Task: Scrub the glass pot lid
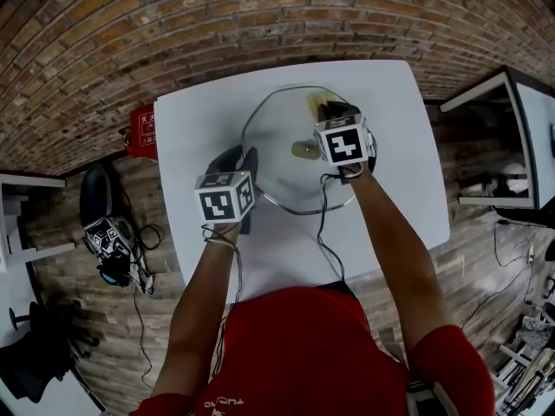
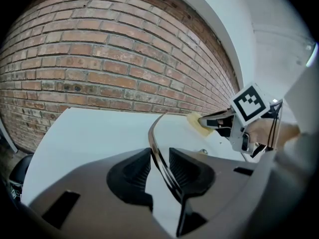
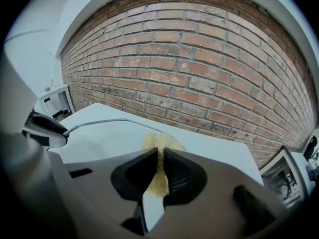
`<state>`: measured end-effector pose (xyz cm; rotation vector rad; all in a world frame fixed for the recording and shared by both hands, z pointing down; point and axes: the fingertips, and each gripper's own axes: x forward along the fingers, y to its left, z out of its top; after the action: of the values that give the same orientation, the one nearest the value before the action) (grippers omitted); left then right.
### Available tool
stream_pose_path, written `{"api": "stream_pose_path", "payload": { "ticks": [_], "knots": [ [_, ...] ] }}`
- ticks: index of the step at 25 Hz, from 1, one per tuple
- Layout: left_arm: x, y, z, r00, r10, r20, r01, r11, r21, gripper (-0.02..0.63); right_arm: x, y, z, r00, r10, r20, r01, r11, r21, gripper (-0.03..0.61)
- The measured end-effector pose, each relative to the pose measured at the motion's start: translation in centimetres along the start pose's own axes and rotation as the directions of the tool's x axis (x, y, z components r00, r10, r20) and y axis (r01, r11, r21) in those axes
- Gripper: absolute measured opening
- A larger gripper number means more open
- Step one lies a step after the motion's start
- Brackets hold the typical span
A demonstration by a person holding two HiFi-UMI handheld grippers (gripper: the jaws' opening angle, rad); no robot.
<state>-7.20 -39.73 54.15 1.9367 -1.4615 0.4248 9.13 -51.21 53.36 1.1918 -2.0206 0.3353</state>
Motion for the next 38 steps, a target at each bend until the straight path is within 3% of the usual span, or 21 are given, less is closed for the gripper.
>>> {"api": "stream_pose_path", "payload": {
  "ticks": [5, 11, 18, 24, 34, 38],
  "knots": [
    [-0.1, 0.1, 0.0, 1.0, 0.003, -0.004, -0.003, 1.0, 0.004, 0.124, -1.4, 0.4, 0.0, 1.0, 0.011, 0.009, -0.011, 0.999, 0.038, 0.052],
    [-0.2, 0.1, 0.0, 1.0, 0.002, 0.004, -0.002, 1.0, -0.002, 0.123, -4.4, 11.3, 1.6, 0.971, 0.229, 0.07, -0.232, 0.972, 0.026, 0.051],
    [-0.1, 0.0, 0.1, 1.0, -0.004, -0.001, 0.004, 1.0, 0.01, 0.124, -3.4, 15.3, -0.4, 0.965, 0.263, -0.005, -0.263, 0.965, 0.004, 0.051],
    [-0.2, 0.1, 0.0, 1.0, -0.005, -0.004, 0.005, 1.0, 0.013, 0.124, -3.2, 12.3, -2.2, 0.983, 0.174, -0.053, -0.176, 0.984, -0.039, 0.052],
    [-0.3, 0.0, -0.1, 1.0, -0.005, -0.008, 0.005, 1.0, 0.01, 0.124, -4.9, 0.3, -6.2, 0.992, -0.035, -0.119, 0.036, 0.999, 0.006, 0.052],
    [-0.2, 0.0, 0.0, 1.0, -0.001, -0.012, 0.001, 1.0, 0.014, 0.124, -5.3, -1.2, -6.7, 0.991, -0.056, -0.117, 0.061, 0.997, 0.039, 0.052]
  ]
}}
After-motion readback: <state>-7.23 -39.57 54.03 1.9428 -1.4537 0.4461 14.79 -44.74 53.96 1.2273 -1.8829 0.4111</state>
